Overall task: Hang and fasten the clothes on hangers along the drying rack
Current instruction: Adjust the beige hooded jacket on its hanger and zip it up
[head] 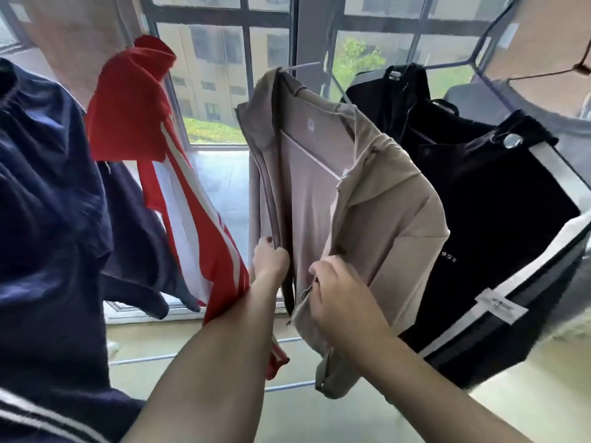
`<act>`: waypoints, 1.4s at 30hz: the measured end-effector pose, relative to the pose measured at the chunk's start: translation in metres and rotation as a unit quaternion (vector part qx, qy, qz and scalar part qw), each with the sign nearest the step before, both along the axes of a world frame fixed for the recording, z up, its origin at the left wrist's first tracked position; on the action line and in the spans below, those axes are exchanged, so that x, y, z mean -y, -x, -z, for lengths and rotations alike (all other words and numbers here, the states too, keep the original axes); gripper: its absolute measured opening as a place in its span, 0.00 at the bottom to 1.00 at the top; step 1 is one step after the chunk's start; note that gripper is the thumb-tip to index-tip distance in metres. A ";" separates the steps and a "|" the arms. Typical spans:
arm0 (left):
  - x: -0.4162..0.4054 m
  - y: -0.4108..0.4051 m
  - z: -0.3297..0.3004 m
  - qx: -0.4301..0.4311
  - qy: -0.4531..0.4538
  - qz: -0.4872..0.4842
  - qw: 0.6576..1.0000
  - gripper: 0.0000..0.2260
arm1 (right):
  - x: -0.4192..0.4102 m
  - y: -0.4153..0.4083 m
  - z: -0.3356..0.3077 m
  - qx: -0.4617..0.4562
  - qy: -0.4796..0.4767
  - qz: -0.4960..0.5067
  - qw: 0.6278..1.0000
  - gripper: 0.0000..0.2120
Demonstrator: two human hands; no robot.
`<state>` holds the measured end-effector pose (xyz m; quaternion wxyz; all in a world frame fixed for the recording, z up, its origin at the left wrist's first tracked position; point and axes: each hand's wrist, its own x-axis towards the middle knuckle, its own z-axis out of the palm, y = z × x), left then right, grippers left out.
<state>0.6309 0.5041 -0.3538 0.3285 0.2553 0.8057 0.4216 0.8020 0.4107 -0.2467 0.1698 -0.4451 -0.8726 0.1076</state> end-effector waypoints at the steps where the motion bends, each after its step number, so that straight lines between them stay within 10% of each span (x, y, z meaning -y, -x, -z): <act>1: 0.001 0.000 0.003 0.006 0.001 0.008 1.000 0.24 | -0.004 0.002 0.005 -0.018 0.077 0.060 0.995 0.08; 5: -0.007 0.008 0.020 0.021 0.005 0.022 1.000 0.24 | -0.021 0.013 0.024 -0.005 0.221 0.197 0.955 0.15; 18: -0.016 0.046 0.081 -0.035 -0.028 0.090 0.995 0.08 | -0.077 0.041 0.086 -0.024 0.278 0.196 0.940 0.20; 22: 0.000 0.049 0.081 0.115 -0.078 0.156 0.978 0.09 | -0.085 0.044 0.083 -0.025 0.266 0.218 0.938 0.17; 35: 0.044 0.032 0.194 0.122 0.214 0.292 0.924 0.12 | -0.082 0.060 0.118 -0.029 0.224 0.185 0.956 0.16; 42: 0.041 0.020 0.258 0.083 0.114 0.191 0.971 0.08 | -0.072 0.047 0.154 -0.041 0.267 0.170 0.948 0.20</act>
